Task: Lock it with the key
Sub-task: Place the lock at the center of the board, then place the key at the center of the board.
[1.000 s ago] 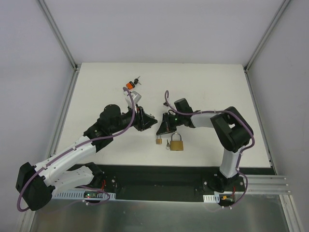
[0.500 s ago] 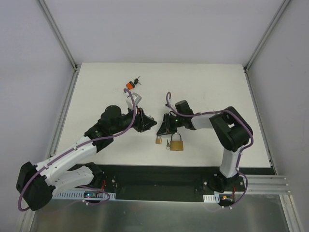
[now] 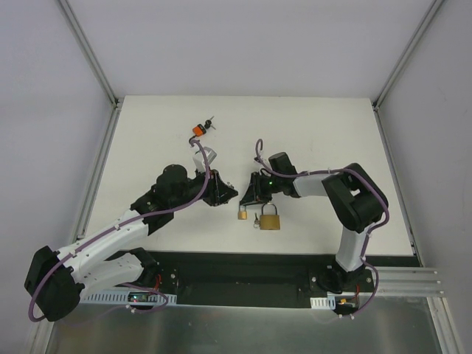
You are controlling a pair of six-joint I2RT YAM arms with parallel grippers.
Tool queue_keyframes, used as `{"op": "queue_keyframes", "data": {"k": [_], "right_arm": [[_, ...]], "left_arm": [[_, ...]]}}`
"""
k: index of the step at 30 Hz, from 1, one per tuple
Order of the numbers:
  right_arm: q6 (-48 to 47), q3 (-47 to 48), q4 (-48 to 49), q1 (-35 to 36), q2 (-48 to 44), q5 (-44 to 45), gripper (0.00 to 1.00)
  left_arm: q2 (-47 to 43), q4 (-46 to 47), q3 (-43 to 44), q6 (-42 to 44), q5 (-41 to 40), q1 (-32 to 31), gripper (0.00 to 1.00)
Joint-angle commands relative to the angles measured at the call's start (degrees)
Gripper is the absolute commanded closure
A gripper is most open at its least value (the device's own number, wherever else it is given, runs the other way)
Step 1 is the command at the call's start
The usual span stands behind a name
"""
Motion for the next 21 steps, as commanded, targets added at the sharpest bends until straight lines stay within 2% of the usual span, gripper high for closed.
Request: {"op": "queue_keyframes", "data": {"k": [1, 3, 14, 19, 21], "right_arm": [[-2.1, 0.0, -4.5, -1.1, -2.8, 5.5, 0.74], [-2.6, 0.1, -5.2, -1.4, -3.7, 6.0, 0.69], [-3.8, 1.2, -9.5, -3.0, -8.5, 6.9, 0.67], [-5.8, 3.1, -13.9, -4.4, -14.1, 6.8, 0.47], [-6.7, 4.1, -17.3, -5.4, -17.1, 7.0, 0.44]], "left_arm": [[-0.7, -0.1, -0.5, -1.1, -1.5, 0.4, 1.00], [-0.3, -0.3, -0.5, -1.1, -1.4, 0.4, 1.00], [4.9, -1.5, -1.1, -2.4, -1.4, 0.5, 1.00], [9.0, -1.9, -1.1, -3.9, -1.7, 0.4, 1.00], [11.1, -1.9, -1.0, -4.4, -1.6, 0.4, 1.00]]}}
